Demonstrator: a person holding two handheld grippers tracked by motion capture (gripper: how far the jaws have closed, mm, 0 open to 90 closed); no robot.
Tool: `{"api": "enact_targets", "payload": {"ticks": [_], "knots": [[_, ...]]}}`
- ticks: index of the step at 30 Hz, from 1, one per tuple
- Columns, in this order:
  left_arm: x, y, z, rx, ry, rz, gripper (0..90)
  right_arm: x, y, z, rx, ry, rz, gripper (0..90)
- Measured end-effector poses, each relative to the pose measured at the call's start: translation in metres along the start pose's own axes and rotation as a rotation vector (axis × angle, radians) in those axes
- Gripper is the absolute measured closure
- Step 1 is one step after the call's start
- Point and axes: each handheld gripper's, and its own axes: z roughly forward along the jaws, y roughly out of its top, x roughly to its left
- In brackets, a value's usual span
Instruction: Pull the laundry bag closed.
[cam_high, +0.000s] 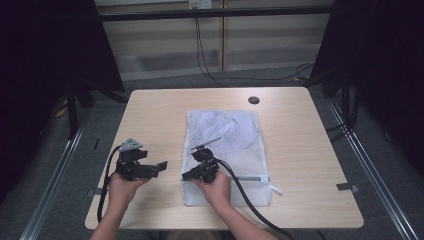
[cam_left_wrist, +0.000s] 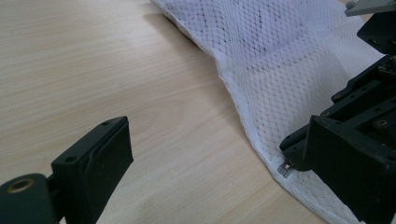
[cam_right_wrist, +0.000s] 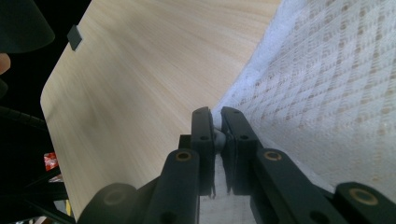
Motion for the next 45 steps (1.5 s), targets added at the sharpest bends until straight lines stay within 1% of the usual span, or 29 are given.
{"api": "enact_targets", "payload": {"ticks": [1, 3, 4, 5, 6, 7, 8, 9, 12, 17, 18, 20, 22, 23, 24, 26, 28, 29, 30, 31, 32, 33, 34, 36, 37, 41, 43, 44, 45], "knots": [[0.0, 0.0, 0.0, 0.0, -0.001, -0.001, 8.1, 0.0, 0.0, -0.001, -0.002, 0.006, 0.008, 84.6], [-0.001, 0.0, 0.0, -0.004, -0.015, 0.001, 8.0, 0.0, 0.001, -0.006, -0.009, 0.011, 0.007, 85.9], [-0.001, 0.0, 0.0, -0.004, -0.015, 0.001, 8.0, 0.0, 0.001, -0.006, -0.009, 0.011, 0.007, 85.9], [-0.002, 0.0, 0.001, -0.01, -0.021, -0.007, 8.0, -0.001, 0.002, -0.009, -0.018, 0.021, 0.007, 86.2], [-0.002, 0.0, 0.001, -0.012, -0.023, -0.008, 8.0, -0.001, 0.002, -0.01, -0.02, 0.023, 0.02, 86.3], [-0.003, 0.0, 0.001, -0.012, -0.026, -0.01, 8.0, -0.001, 0.002, -0.01, -0.02, 0.023, 0.02, 86.3], [-0.003, 0.0, 0.001, -0.011, -0.031, -0.014, 8.0, -0.001, 0.003, -0.013, -0.029, 0.036, 0.019, 86.5], [-0.003, 0.0, 0.001, -0.011, -0.031, -0.014, 8.0, -0.001, 0.003, -0.015, -0.035, 0.038, 0.019, 86.6], [-0.004, 0.0, 0.002, -0.005, -0.043, -0.018, 8.4, -0.002, 0.003, -0.02, -0.036, 0.051, 0.026, 86.7], [-0.007, 0.0, 0.004, 0.002, -0.074, -0.024, 8.4, -0.002, 0.004, -0.027, -0.051, 0.05, 0.024, 86.8], [-0.008, 0.0, 0.005, 0.013, -0.08, -0.015, 8.4, -0.003, 0.004, -0.028, -0.052, 0.052, 0.023, 86.8], [-0.008, 0.0, 0.005, 0.015, -0.085, -0.017, 8.4, -0.003, 0.004, -0.029, -0.055, 0.055, 0.024, 86.8], [-0.01, 0.0, 0.008, 0.019, -0.108, -0.024, 8.4, -0.003, 0.005, -0.033, -0.062, 0.057, 0.023, 86.8], [-0.01, 0.0, 0.008, 0.019, -0.108, -0.024, 8.4, -0.003, 0.005, -0.033, -0.062, 0.057, 0.023, 86.8], [-0.012, 0.0, 0.009, 0.021, -0.118, -0.032, 8.5, -0.003, 0.005, -0.035, -0.063, 0.061, 0.022, 86.9], [-0.012, 0.0, 0.01, 0.024, -0.123, -0.031, 8.6, -0.003, 0.005, -0.036, -0.063, 0.061, 0.025, 86.9], [-0.014, 0.0, 0.012, 0.022, -0.145, -0.044, 8.9, -0.003, 0.005, -0.038, -0.072, 0.064, 0.025, 86.9], [-0.014, 0.0, 0.012, 0.022, -0.145, -0.044, 9.0, -0.003, 0.005, -0.038, -0.072, 0.064, 0.025, 86.9], [-0.015, 0.0, 0.013, 0.024, -0.158, -0.05, 9.3, -0.004, 0.005, -0.04, -0.074, 0.065, 0.032, 86.9], [-0.015, 0.0, 0.013, 0.024, -0.158, -0.05, 9.7, -0.004, 0.005, -0.04, -0.074, 0.065, 0.032, 86.9], [-0.016, 0.0, 0.014, 0.024, -0.168, -0.058, 9.7, -0.004, 0.006, -0.039, -0.08, 0.068, 0.028, 86.9], [-0.016, 0.0, 0.014, 0.028, -0.175, -0.062, 10.2, -0.004, 0.006, -0.04, -0.082, 0.069, 0.027, 86.9], [-0.017, -0.001, 0.016, 0.035, -0.193, -0.069, 10.5, -0.004, 0.006, -0.042, -0.082, 0.07, 0.028, 86.9], [-0.017, -0.001, 0.017, 0.043, -0.198, -0.067, 10.7, -0.004, 0.006, -0.043, -0.089, 0.07, 0.024, 86.9], [-0.018, -0.001, 0.018, 0.043, -0.203, -0.075, 10.7, -0.004, 0.006, -0.043, -0.089, 0.07, 0.024, 86.9], [-0.022, -0.002, 0.022, 0.067, -0.231, -0.077, 11.5, -0.003, 0.006, -0.046, -0.094, 0.075, 0.031, 87.0], [-0.025, -0.002, 0.026, 0.079, -0.253, -0.088, 12.1, -0.003, 0.006, -0.048, -0.1, 0.08, 0.033, 86.9], [-0.025, -0.002, 0.026, 0.079, -0.253, -0.088, 12.4, -0.003, 0.006, -0.048, -0.1, 0.08, 0.033, 86.9], [-0.026, -0.002, 0.027, 0.086, -0.264, -0.084, 12.4, -0.003, 0.006, -0.049, -0.102, 0.081, 0.035, 87.0]]}}
